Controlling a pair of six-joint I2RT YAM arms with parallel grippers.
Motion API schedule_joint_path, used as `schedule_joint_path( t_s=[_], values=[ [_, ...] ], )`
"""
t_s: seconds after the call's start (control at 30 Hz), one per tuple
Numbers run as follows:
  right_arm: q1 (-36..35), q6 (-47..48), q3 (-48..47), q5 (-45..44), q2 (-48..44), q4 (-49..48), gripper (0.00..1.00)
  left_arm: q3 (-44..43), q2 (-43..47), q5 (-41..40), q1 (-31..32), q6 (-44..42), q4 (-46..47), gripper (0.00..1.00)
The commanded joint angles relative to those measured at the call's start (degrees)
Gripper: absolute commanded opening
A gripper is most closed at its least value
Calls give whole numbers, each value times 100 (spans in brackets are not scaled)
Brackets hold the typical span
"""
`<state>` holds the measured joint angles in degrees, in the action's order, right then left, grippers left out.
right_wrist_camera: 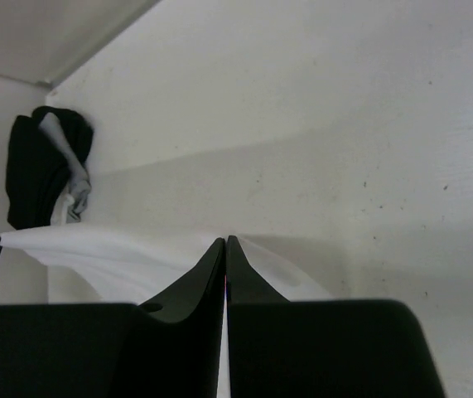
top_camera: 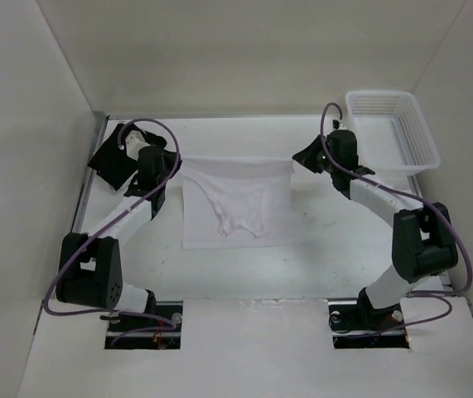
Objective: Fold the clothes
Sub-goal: Fold the tank top
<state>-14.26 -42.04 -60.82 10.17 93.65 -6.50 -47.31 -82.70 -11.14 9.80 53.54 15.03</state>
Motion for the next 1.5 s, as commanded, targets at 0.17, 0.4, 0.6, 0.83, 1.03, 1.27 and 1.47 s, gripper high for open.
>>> schedule_joint_path(
  t_s=[0.17,0.4,0.6,0.83,1.03,1.27,1.47],
  values=[
    [-37,-226,1799,213,-1611,-1142,5,1933,1737,138,105,7,695,1],
    [-291,-225,3259,-50,-2736,-1160,6,3060,2986,279,140,17,440,2],
    [-1002,-436,4077,-506,-3361,-941,6,3509,3137,349,-44,-45,466,3],
    [-1909,-770,4570,-1307,-3775,-440,7,3966,3303,533,-220,-63,466,3],
    [-2006,-955,4641,-1396,-3538,-246,20,4247,3778,858,-326,-115,221,11],
    [-1567,-569,4386,-1246,-3591,-465,50,4204,4998,903,-659,-229,-667,22],
    [-1189,-445,4052,-386,-2520,-1114,51,3879,4746,806,-379,-239,-581,23]
  ],
)
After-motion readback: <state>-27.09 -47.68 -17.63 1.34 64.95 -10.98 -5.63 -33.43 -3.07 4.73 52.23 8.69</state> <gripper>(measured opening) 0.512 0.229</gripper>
